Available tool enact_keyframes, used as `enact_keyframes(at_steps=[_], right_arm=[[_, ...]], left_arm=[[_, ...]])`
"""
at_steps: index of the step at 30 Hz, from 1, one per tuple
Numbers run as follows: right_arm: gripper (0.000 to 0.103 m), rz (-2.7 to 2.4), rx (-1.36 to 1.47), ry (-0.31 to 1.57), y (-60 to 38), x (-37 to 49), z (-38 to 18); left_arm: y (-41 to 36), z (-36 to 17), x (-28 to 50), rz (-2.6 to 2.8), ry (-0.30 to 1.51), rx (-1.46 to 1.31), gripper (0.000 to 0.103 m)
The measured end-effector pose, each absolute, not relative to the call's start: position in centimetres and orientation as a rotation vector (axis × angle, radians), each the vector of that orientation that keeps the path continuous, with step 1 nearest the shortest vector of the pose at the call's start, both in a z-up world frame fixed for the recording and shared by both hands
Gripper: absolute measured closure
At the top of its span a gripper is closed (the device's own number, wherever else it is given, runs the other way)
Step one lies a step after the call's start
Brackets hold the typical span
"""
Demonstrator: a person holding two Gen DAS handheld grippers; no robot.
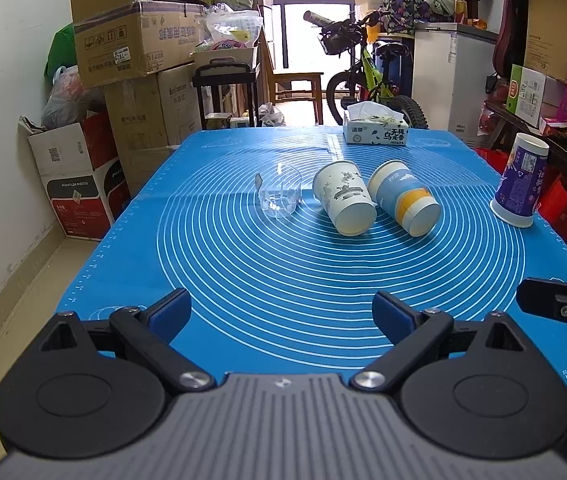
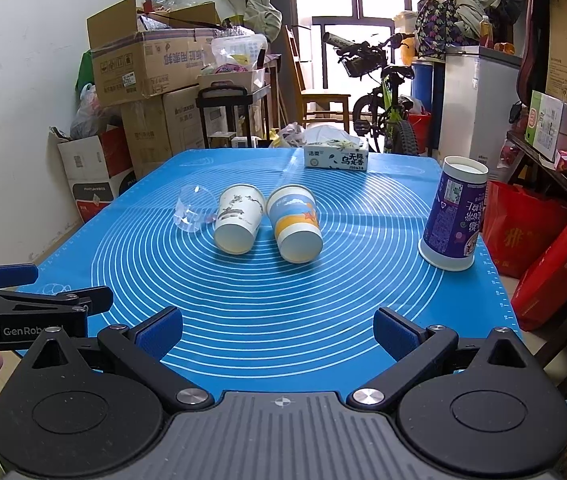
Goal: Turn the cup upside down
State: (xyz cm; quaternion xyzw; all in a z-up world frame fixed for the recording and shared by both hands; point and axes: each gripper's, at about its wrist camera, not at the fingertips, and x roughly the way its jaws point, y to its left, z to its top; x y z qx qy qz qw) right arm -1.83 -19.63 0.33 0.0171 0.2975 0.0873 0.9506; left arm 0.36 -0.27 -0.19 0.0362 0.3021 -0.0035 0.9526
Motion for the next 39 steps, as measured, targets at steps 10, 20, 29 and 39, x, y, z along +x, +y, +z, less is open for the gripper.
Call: enact_keyframes(at_steps=[10,20,29,39], right_arm=[[0.0,0.176,0.039,0.608,-20.1,-1.98,0.23],[0.0,0.175,0.04,0.614,-20.18,-2.12,0.12],[0.0,0.176,0.039,0.615,-20.21,-2.09,0.12],[0.0,0.178,0.047,0.622,-19.96,-1.64,-0.31]], left_arm=[[-0.28,-0.17,0.33,-0.007,0.614,0.075,0.007],[-0.28,-0.16,0.33,-0.007,0.613,0.075,0.007],[-0.31,-0.18,0.33,-0.007,0.613,0.076,0.007],[-0.29,-0.34,0.45,-0.01,0.613,0.081,0.007]])
